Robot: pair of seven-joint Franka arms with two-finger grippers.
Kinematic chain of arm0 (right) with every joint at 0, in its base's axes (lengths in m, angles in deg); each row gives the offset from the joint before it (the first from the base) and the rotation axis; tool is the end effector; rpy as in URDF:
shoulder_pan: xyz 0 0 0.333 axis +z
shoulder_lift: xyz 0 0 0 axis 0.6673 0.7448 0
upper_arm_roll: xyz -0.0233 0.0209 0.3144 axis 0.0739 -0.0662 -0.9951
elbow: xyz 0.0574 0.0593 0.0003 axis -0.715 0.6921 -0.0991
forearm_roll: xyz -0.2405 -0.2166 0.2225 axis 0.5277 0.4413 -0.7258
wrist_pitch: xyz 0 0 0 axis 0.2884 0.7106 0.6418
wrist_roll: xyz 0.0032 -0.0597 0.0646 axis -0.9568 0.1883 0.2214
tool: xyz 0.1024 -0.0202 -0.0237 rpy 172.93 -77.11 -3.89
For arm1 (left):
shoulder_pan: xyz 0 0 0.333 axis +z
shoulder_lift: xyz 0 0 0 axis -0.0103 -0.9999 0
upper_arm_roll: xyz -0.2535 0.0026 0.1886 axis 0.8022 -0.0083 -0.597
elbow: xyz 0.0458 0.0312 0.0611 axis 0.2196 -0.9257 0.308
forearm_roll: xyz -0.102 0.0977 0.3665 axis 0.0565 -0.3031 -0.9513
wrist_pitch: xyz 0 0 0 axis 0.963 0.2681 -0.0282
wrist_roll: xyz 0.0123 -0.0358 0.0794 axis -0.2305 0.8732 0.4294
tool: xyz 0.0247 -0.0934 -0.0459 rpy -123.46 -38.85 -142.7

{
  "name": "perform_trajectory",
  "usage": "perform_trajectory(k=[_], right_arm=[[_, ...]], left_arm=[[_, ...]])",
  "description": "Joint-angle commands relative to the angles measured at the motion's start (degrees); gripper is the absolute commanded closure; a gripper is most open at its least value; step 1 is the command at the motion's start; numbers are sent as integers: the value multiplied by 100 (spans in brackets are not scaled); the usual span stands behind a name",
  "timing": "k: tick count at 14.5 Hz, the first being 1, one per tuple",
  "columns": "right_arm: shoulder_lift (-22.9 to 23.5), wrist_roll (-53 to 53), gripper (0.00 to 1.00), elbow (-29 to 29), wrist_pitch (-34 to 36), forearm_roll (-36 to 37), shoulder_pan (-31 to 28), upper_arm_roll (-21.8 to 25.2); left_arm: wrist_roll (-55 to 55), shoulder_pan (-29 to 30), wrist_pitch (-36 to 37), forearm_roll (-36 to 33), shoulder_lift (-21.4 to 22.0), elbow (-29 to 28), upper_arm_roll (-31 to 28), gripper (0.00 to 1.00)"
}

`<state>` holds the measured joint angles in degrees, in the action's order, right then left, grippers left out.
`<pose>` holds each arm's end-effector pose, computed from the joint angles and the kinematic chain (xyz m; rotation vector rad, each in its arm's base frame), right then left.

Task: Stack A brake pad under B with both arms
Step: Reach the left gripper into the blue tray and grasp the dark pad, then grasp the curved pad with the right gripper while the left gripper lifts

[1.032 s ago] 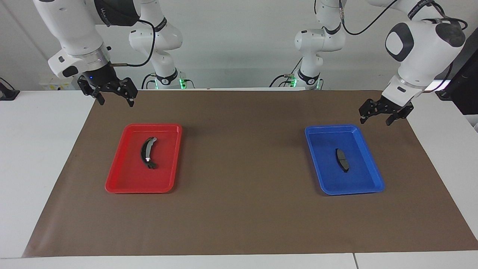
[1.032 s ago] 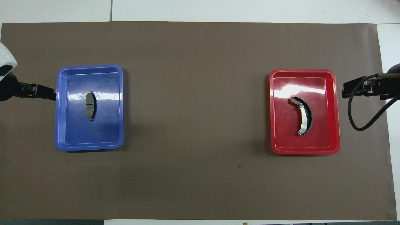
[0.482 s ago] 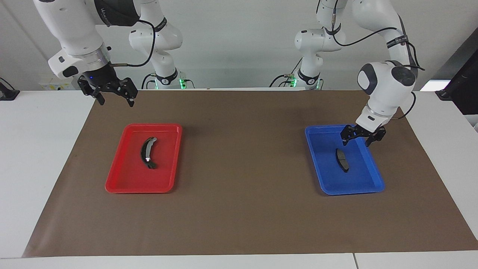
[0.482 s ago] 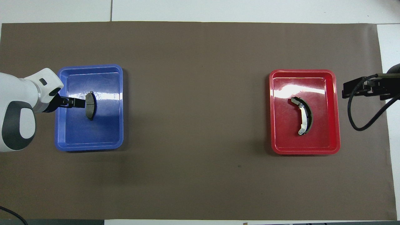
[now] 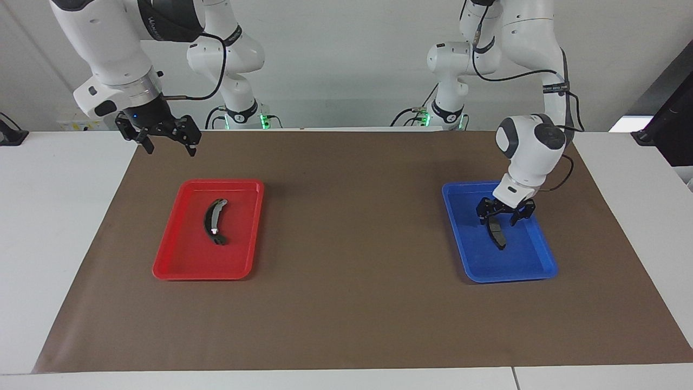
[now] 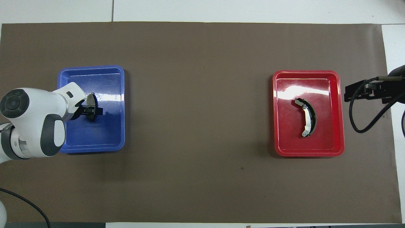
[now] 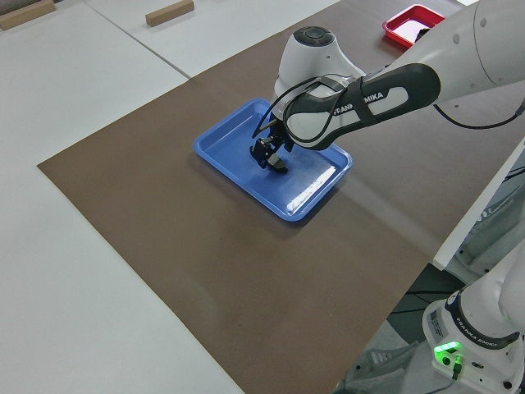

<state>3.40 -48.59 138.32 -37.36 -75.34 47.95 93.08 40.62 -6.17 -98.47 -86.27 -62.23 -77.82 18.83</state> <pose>0.5433 0.0033 0.6047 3.1089 -0.1338 -0.0343 0.5443 -0.0286 0.3021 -3.1243 0.2564 -0.1772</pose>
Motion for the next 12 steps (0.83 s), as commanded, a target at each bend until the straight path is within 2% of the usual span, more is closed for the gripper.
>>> perform_trajectory(k=[1,2,3,4,5,6,9,12], right_arm=[[-376,116,0,935,-817,-200,-55,9],[-412,116,0,1235,-1134,-332,-47,9],[-334,116,0,1395,-1372,-385,-12,9],[-185,116,0,1518,-1609,-395,32,9],[-27,116,0,1659,-1864,-395,33,9],[96,133,0,1930,-2354,-395,41,9],[203,588,0,2870,-3664,-395,-20,9],[273,1117,0,3540,-4633,-395,-82,17]], left_arm=[[94,-53,-462,-60,-219,-71,-56,7],[102,-53,-436,-69,-228,-53,-56,16],[76,-45,-418,-69,-228,-10,-56,46],[32,-10,-418,-69,-219,-1,-56,71],[15,-1,-401,-69,-202,8,-65,82],[23,-1,-383,-69,-167,26,-65,87],[58,-36,-7,-60,105,113,-73,92],[102,-62,1317,-60,395,796,-74,95]])
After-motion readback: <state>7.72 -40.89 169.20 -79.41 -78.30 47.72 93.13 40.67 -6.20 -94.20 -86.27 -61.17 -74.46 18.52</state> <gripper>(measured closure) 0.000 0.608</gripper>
